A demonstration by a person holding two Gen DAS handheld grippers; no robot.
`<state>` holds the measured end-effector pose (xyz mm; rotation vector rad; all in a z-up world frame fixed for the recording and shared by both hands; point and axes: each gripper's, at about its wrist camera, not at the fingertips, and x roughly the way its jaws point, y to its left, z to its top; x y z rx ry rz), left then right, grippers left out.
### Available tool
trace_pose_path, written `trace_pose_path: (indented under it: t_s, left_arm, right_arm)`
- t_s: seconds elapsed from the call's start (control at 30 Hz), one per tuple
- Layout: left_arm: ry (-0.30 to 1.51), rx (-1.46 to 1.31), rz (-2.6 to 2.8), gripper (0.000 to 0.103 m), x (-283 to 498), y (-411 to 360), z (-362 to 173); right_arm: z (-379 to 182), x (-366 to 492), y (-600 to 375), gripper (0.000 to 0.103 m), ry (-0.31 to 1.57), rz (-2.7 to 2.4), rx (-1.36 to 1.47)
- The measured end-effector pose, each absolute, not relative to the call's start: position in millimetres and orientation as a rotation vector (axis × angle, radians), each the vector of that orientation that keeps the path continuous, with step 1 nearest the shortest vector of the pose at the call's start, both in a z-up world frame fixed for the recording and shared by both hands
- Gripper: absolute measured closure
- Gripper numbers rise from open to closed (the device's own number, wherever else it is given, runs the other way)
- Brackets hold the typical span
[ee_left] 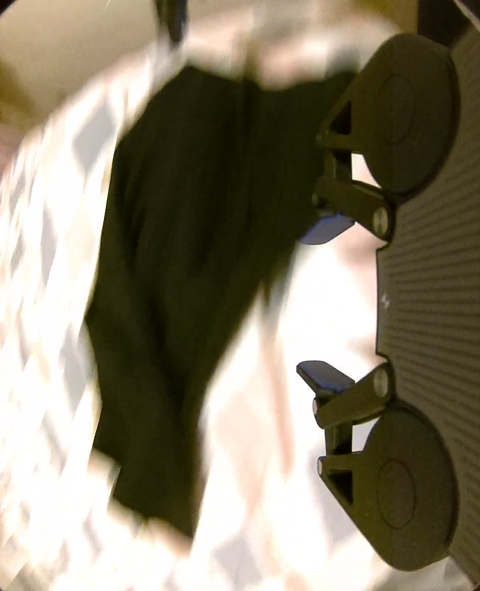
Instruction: Fold clothes
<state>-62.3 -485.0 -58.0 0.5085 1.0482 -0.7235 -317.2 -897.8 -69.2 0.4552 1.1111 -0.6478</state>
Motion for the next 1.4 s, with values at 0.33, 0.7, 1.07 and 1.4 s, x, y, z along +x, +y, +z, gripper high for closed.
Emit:
trace_pose_path:
  t_s: [0.33,0.7,1.07,1.4]
  left_arm:
    - [0.530,1.235,-0.948,0.041,59,-439,-140]
    - [0.107,1.589,-1.423,0.092,137,-396,-230]
    - [0.368,1.030,-1.373,0.098,320,-531,-48]
    - [0.672,0.814,-1.083,0.056,432,-641,-76]
  right_arm:
    - [-92,-223,-762,0.027,1.094,-0.772,0.585]
    - [-107,-138,-607,0.023,1.104,-0.917,0.793]
    - [-103,-176,-581,0.019,1.112,-1.168,0.923]
    - [-105,-166,-581,0.017,1.091,-1.139,0.960]
